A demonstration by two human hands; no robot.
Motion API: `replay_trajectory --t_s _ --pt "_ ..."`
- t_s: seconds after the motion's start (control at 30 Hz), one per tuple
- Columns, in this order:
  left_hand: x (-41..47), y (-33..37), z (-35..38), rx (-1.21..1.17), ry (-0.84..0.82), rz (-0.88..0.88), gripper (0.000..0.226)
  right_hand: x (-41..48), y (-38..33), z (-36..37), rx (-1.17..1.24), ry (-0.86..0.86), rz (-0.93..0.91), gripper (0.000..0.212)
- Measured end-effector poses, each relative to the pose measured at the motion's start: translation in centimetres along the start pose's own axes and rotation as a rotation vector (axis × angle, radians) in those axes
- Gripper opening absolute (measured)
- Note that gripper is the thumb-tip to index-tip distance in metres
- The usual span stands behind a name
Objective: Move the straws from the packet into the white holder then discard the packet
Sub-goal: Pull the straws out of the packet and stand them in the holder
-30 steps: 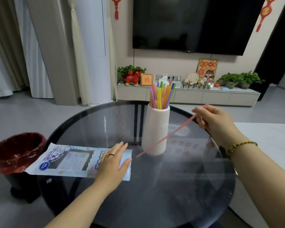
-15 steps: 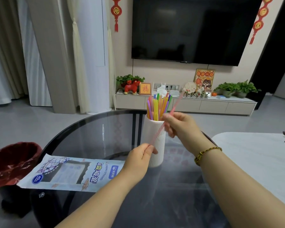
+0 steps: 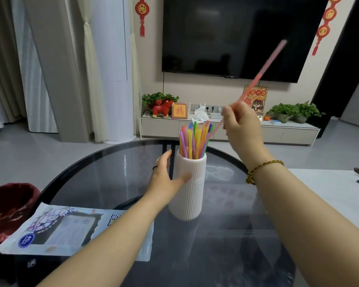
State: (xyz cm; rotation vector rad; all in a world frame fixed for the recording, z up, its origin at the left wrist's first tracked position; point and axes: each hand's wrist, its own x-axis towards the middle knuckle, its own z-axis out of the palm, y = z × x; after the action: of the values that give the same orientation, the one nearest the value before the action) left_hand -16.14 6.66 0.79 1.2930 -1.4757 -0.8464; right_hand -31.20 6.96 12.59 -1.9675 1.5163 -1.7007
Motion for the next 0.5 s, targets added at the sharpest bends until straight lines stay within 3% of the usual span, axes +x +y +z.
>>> replay_trajectory --t_s 0.1,0.2,0.37,0.5 --pt "1.4 1.0 0.6 0.001 -0.017 0.034 0.096 0.1 1.2 1.4 -0.101 -0.156 0.051 0.009" --pt "2.4 1.9 1.3 -0.028 -0.055 0.072 0.094 -0.7 2.7 2.4 -0.182 -0.316 0.107 0.011" --pt "3.3 1.8 1.9 -0.054 -0.094 0.051 0.067 0.6 2.0 1.3 -0.108 -0.062 -0.041 0.054" --pt "3.8 1.4 1.7 0.011 -0.125 0.109 0.057 2.7 -0.5 1.3 -0.023 0.006 -0.220 0.063"
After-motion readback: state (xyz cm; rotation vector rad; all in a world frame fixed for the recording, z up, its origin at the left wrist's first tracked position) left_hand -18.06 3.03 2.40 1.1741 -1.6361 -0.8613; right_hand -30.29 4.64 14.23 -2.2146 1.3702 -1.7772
